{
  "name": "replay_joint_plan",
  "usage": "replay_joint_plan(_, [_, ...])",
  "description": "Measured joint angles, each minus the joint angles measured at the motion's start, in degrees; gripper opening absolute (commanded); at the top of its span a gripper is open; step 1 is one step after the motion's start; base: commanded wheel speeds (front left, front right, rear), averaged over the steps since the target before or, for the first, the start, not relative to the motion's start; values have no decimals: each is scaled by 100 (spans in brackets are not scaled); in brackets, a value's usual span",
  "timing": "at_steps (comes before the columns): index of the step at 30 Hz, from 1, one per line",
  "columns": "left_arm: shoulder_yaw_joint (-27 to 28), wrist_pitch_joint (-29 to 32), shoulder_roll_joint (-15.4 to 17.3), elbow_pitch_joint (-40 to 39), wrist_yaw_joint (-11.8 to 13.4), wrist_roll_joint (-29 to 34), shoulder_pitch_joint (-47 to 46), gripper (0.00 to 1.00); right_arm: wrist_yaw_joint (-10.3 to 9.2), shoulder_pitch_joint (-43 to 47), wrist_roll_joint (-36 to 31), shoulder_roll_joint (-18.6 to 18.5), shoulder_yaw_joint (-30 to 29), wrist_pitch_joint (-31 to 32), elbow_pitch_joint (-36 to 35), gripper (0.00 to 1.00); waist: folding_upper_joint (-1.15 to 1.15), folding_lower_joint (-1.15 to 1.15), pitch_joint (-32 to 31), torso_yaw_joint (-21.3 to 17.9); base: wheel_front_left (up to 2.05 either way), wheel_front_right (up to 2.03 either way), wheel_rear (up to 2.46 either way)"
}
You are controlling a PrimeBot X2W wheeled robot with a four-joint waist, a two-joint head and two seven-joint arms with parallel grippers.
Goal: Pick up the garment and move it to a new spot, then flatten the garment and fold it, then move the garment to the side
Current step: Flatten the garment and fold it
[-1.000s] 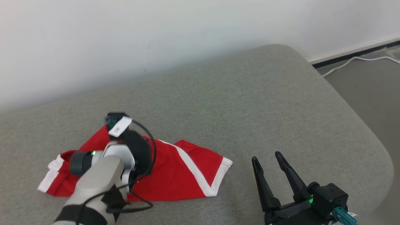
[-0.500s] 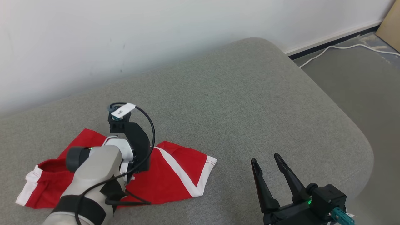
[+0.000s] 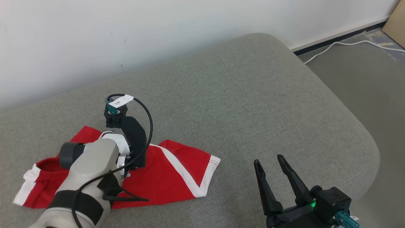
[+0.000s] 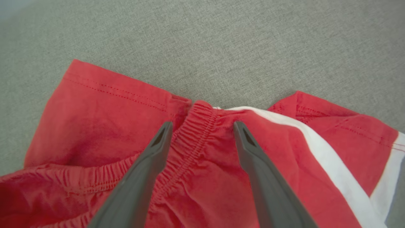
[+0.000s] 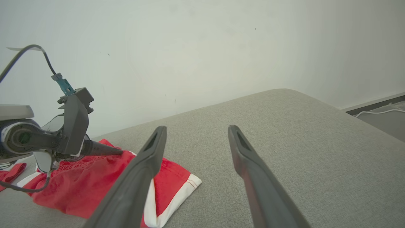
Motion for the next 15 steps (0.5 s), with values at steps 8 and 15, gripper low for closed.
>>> replay_joint_plan(8, [16, 216, 179, 41, 42, -1, 1, 100, 0, -89, 3, 10, 94, -23, 73, 100, 0, 0, 94, -51, 0, 0, 0])
replay_joint_plan(15, [18, 385, 67, 37, 42, -4, 0, 0, -9, -88, 29, 10, -12, -91, 99, 100, 0, 0, 177, -31, 0, 0, 0])
